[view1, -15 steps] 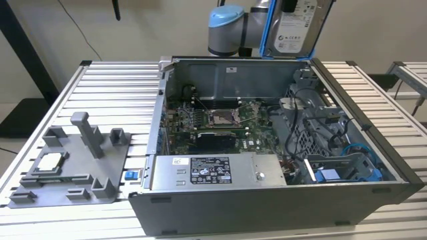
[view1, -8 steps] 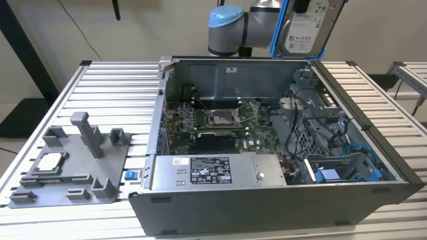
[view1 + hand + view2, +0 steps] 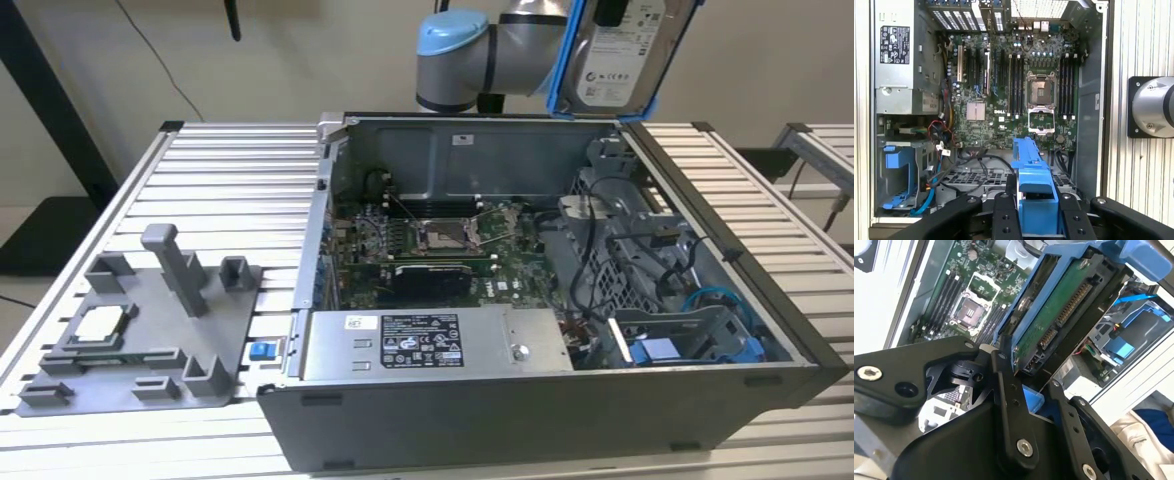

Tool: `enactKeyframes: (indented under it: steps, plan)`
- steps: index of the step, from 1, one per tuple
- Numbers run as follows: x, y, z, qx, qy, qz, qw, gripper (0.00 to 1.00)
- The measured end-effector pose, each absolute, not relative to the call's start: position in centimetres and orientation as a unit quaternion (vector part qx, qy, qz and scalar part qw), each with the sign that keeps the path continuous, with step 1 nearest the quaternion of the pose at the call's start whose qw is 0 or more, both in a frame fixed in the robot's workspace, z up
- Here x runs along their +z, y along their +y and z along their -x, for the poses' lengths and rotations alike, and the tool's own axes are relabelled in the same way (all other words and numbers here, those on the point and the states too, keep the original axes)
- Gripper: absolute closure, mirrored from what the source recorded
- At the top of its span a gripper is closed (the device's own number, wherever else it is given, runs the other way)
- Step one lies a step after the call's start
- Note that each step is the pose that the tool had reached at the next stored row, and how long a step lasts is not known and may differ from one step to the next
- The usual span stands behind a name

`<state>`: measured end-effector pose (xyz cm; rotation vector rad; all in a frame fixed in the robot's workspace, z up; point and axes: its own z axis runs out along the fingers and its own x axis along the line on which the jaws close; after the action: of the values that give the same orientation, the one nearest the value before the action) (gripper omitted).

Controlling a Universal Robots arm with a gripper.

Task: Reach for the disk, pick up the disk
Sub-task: 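Pick up the disk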

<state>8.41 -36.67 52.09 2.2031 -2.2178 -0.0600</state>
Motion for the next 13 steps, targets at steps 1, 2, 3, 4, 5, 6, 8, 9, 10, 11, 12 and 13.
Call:
enactKeyframes:
  steps: [1, 2, 3, 4, 5, 6, 8, 9, 10, 11, 12, 13]
  plan:
    - [52.09, -36.67, -8.41, -0.019, -0.709, -0.705, 0.007, 1.00]
    - [52.09, -36.67, -8.42, -0.019, -0.709, -0.705, 0.007, 1.00]
    - [52.09, -36.67, -8.42, -0.019, -0.709, -0.705, 0.007, 1.00]
    - [52.09, -36.67, -8.42, -0.019, -0.709, -0.705, 0.007, 1.00]
    - [52.09, -36.67, -8.42, -0.019, -0.709, -0.705, 0.007, 1.00]
    - [52.09, -36.67, -8.42, -0.019, -0.709, -0.705, 0.007, 1.00]
    - [52.10, -36.70, -8.43, -0.019, -0.709, -0.705, 0.008, 1.00]
    - [52.10, -36.75, -8.43, -0.019, -0.709, -0.705, 0.008, 1.00]
    - [52.10, -36.82, -8.43, -0.019, -0.709, -0.705, 0.008, 1.00]
    - [52.09, -36.92, -8.43, -0.019, -0.709, -0.705, 0.007, 1.00]
    - [52.09, -37.05, -8.43, -0.019, -0.709, -0.705, 0.007, 1.00]
    - [52.10, -37.19, -8.43, -0.019, -0.709, -0.705, 0.008, 1.00]
